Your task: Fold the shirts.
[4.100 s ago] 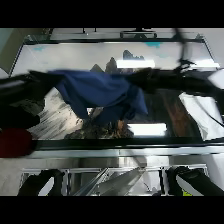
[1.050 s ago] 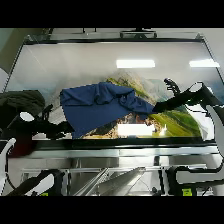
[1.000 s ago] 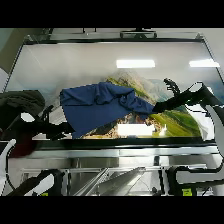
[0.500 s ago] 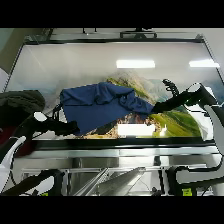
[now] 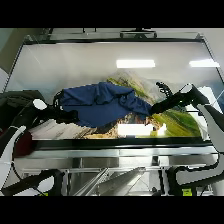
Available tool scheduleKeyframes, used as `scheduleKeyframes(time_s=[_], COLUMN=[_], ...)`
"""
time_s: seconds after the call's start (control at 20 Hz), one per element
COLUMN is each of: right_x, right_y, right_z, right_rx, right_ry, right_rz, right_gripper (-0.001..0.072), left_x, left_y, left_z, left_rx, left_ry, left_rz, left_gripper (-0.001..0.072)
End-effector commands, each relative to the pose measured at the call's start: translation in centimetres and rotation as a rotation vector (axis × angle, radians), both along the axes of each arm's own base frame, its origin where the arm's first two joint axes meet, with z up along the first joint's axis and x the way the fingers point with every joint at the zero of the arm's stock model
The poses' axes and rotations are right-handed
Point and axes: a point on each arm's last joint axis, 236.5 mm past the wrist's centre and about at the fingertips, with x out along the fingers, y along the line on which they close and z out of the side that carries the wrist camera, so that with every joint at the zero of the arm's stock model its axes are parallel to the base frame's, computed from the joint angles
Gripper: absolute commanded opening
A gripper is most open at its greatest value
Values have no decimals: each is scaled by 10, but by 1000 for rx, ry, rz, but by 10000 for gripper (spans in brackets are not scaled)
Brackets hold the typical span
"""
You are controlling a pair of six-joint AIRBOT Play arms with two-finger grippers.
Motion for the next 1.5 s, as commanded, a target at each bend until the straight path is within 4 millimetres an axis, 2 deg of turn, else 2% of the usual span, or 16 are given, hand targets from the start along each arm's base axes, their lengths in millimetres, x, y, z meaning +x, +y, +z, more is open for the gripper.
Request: scheduleKeyframes(time_s=[0.0,0.1,0.2,0.3,0.4,0.5,0.65,0.75,0.85,1.0,1.1,1.15,1.3,1.35,1.4,1.45], right_x=[2,8,16,17,14,12,-11,-43,-72,-91,-85,-72,-9,29,59,88], right_y=[12,20,32,44,42,15,-43,-75,-91,-92,-91,-91,-87,-79,-71,-65], right_z=[5,27,72,141,223,310,428,486,519,542,551,549,505,469,436,404], right_rx=[18,61,126,200,236,206,129,55,16,17,110,168,305,330,333,324], right_ry=[18,-20,-106,-234,-430,-675,-1044,-1261,-1375,-1460,-1471,-1446,-1262,-1153,-1082,-1028], right_rz=[-32,-56,-68,-61,-68,-173,-420,-564,-672,-717,-740,-730,-668,-631,-593,-573], right_gripper=[15,15,15,14,15,15,14,15,15,15,15,15,15,15,15,15], left_x=[19,34,47,57,71,74,52,27,5,-15,-11,-1,48,85,111,142], left_y=[-2,-4,-9,-13,-16,-17,-5,15,34,57,67,69,56,39,29,24], left_z=[24,45,76,117,179,262,388,447,488,526,528,521,481,447,423,396], left_rx=[-8,-13,-28,-41,-64,-134,-212,-156,-85,7,42,26,-39,-67,-85,-88], left_ry=[-54,-101,-152,-219,-376,-570,-887,-1061,-1192,-1342,-1362,-1336,-1225,-1161,-1122,-1082], left_rz=[-19,-32,-66,-104,-106,-83,-54,-23,33,114,131,124,42,-31,-60,-57], left_gripper=[18,18,18,18,19,19,19,19,19,20,21,21,20,20,20,19])
